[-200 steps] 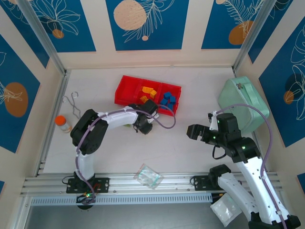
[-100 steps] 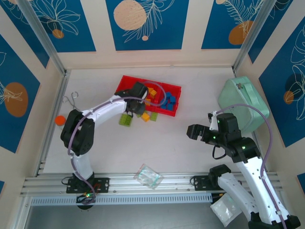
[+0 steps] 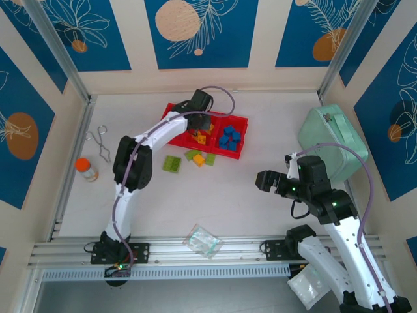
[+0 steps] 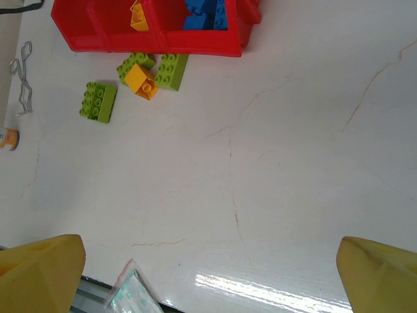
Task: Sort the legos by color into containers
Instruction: Place the lego in the container, then pick up the lego from the center of the table.
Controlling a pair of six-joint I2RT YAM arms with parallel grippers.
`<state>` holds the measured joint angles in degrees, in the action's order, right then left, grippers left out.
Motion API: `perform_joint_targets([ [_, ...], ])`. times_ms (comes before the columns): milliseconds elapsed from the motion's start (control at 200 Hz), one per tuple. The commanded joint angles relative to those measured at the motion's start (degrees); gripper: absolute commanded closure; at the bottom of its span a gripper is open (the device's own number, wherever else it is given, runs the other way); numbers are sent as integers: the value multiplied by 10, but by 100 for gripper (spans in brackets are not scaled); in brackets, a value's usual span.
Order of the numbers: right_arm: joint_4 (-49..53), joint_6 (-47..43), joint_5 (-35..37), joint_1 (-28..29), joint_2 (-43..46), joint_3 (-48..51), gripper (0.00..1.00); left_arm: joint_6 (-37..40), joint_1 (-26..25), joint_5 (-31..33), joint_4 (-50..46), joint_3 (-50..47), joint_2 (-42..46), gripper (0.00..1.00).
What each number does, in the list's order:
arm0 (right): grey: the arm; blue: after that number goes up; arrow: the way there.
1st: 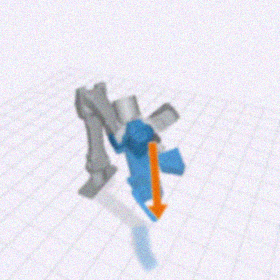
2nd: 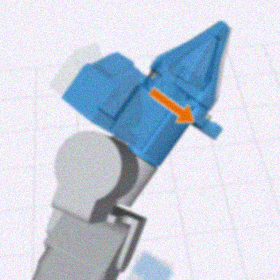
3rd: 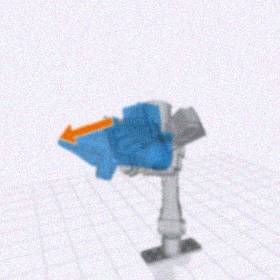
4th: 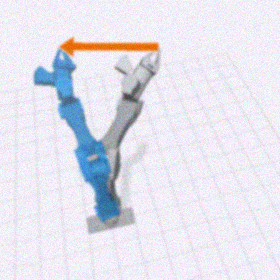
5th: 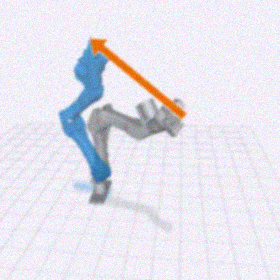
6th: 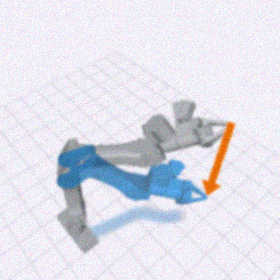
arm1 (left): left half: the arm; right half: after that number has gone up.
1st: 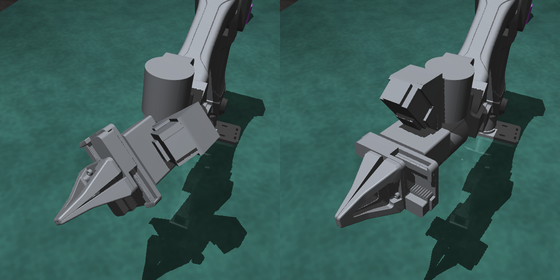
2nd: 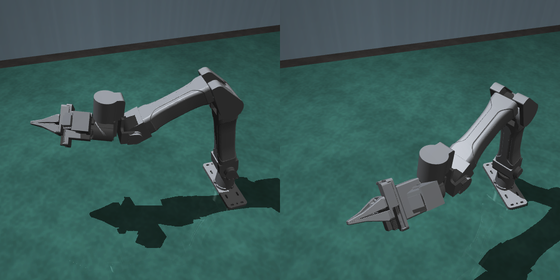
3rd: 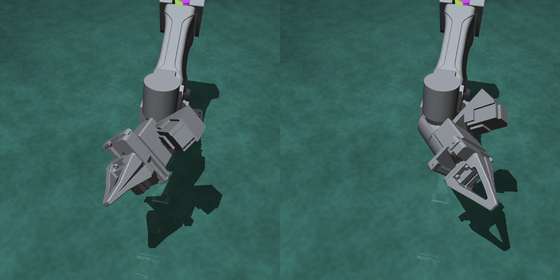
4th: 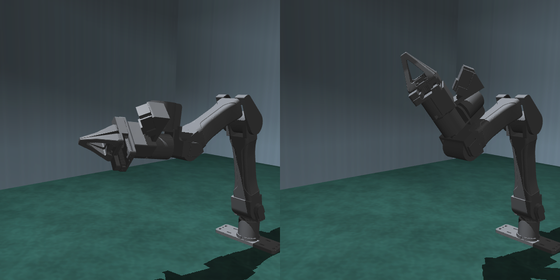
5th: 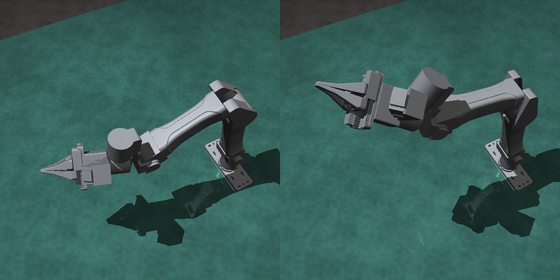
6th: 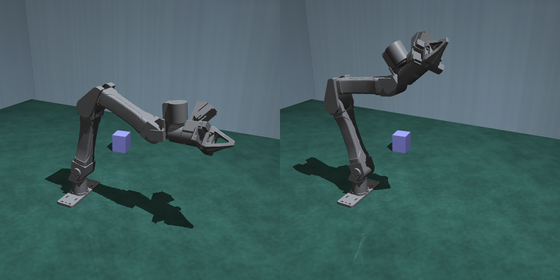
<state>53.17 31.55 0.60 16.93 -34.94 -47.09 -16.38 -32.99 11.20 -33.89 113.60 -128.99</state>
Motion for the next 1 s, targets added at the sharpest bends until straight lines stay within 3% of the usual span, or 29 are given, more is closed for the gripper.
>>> perform_joint_targets([
  [0, -9, -4, -8, 5, 6, 8, 1, -12, 6, 15, 2, 31, -21, 61],
  [255, -10, -4, -7, 6, 6, 8, 1, -18, 12, -6, 20, 36, -31, 50],
  [430, -10, -4, -6, 7, 5, 8, 1, -12, 11, -8, 40, -5, 17, 46],
  [545, -9, -4, -4, 7, 5, 9, 1, -4, 11, -12, 64, -68, 76, 45],
  [755, -9, -3, -4, 7, 1, 9, 1, -8, 9, -11, 97, -215, 201, 32],
  [830, -10, -2, -6, 7, 1, 9, 1, -52, 6, -8, 124, -293, 246, 24],
  [995, -8, -2, -3, 7, 0, 8, 1, -174, -22, 24, 185, -428, 303, 18],
])
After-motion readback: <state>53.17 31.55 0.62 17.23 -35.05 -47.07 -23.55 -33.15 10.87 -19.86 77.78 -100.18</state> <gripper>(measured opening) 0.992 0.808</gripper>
